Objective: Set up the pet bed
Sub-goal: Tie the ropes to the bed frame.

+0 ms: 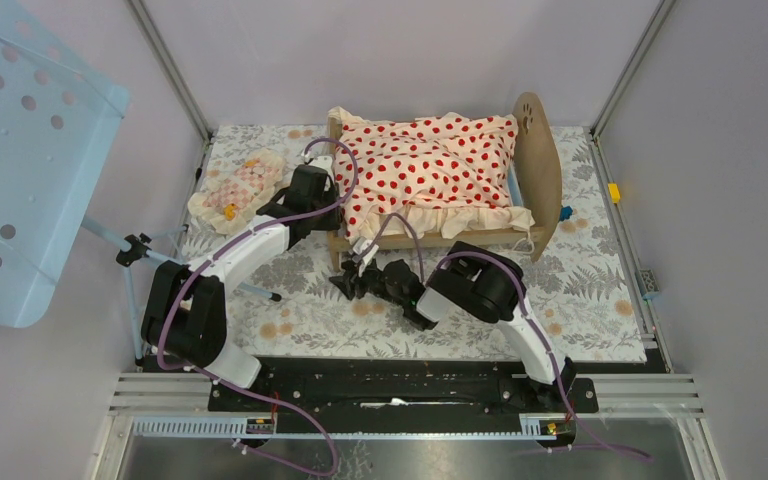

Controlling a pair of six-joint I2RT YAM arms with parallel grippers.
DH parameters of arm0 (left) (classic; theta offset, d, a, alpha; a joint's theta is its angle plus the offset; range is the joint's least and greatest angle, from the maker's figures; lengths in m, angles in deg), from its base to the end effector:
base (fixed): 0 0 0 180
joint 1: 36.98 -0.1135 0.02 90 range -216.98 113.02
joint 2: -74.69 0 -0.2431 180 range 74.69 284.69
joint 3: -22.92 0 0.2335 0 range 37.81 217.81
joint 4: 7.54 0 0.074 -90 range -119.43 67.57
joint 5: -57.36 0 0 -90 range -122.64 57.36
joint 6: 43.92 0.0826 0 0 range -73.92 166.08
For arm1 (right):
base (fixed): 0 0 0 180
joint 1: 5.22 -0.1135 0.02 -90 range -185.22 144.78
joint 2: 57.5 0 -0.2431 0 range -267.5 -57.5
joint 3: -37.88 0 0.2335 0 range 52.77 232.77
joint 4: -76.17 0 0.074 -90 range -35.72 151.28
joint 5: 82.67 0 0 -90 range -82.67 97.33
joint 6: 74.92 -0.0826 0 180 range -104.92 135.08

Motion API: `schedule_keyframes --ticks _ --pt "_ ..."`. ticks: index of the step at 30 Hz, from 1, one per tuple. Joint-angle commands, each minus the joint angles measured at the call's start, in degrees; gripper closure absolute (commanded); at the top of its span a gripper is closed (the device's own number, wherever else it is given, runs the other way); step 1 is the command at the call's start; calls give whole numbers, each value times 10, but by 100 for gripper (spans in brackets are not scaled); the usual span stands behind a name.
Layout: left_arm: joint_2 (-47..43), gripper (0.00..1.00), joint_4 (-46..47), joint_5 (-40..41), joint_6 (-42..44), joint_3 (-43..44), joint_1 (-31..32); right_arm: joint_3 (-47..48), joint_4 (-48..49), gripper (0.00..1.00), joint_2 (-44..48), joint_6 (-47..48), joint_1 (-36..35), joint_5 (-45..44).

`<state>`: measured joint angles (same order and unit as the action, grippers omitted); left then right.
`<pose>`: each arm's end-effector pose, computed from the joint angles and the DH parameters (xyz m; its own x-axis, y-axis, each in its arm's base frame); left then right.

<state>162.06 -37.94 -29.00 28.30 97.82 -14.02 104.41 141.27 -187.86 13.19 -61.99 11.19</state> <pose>0.3257 -0.1323 0.1995 -0.7023 -0.0334 -0.7111 0.1386 0.9734 -0.1827 0.2347 0.3684 0.0926 -0.0166 0.0347 -0.9993 -0.8714 0.4896 0.0315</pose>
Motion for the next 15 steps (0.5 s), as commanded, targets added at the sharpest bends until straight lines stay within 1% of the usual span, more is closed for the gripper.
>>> schedule_keyframes --ticks 1,5,9,15 --pt "7 79 -10 -62 6 10 2 -29 104 49 8 -7 -6 82" --pt "7 79 -11 -63 6 11 1 -81 136 53 26 -8 -6 139" --pt "7 80 -12 -63 7 12 1 -117 166 54 36 -21 -6 197" --pt "7 80 -13 -63 7 11 0 -152 177 57 60 -28 -6 239"
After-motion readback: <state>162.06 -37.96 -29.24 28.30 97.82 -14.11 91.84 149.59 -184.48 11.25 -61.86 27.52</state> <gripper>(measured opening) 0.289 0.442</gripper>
